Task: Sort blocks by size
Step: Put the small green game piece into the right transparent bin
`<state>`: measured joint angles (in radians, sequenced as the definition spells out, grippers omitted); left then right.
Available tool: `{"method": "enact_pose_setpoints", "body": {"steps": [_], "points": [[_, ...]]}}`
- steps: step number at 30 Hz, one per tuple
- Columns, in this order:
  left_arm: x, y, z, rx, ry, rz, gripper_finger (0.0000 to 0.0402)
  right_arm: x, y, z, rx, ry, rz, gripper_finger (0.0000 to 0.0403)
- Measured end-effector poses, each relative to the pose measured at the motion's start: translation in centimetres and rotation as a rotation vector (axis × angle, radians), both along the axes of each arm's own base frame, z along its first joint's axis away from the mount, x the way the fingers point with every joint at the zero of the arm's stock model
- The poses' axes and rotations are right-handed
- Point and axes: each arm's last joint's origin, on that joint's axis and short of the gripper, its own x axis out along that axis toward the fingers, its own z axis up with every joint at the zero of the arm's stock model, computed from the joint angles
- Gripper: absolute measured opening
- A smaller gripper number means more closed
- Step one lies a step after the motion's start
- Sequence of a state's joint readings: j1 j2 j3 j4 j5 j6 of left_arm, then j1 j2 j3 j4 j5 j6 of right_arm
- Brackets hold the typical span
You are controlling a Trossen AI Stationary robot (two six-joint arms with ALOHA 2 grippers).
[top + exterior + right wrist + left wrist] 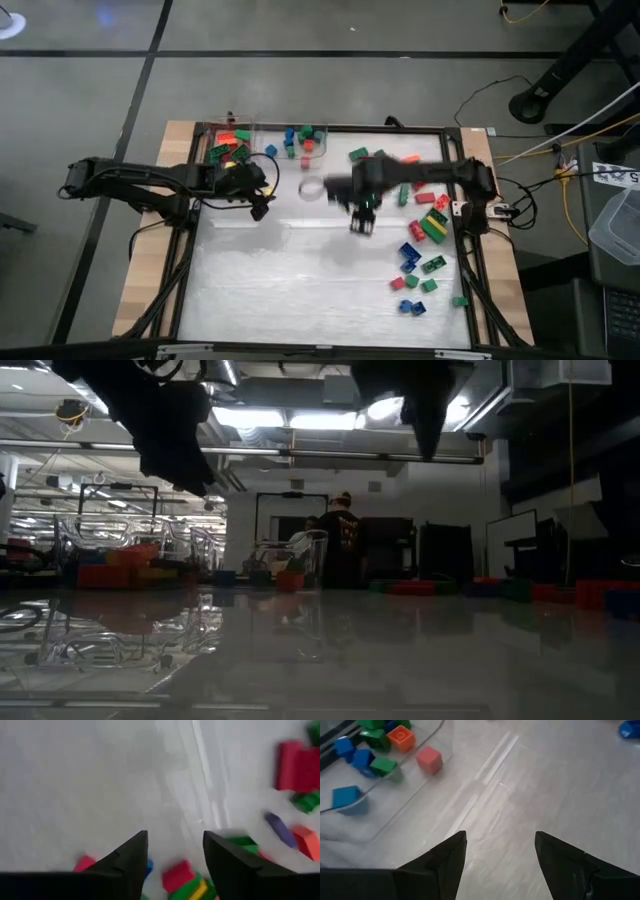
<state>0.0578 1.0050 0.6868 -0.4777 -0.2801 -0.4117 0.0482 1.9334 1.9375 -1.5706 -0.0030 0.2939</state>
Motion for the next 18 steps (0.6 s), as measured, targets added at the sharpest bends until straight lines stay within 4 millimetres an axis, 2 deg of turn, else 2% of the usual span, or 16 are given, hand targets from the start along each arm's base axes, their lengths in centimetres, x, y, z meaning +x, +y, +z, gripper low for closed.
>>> {"method": "enact_pose_setpoints", "body": {"steps": [4, 8, 13, 18], "points": [[0.2, -0.4, -0.5, 0.002, -0.043, -0.019, 0.0223, -1.5, 6.3, -1.1, -0.008, 0.027, 0.158, 0.019], [0.3, -0.8, -0.6, 0.001, -0.043, -0.039, 0.0223, -4.0, 11.5, -3.2, -0.087, 0.116, 0.156, 0.019], [0.3, -1.2, -0.6, 0.001, -0.041, -0.06, 0.0223, -7.4, 16.7, -5.3, -0.103, 0.192, 0.043, 0.019], [0.3, -1.5, -0.6, -0.006, -0.043, -0.067, 0.0223, -10.4, 20.6, -6.3, -0.071, 0.24, -0.089, 0.019]]}}
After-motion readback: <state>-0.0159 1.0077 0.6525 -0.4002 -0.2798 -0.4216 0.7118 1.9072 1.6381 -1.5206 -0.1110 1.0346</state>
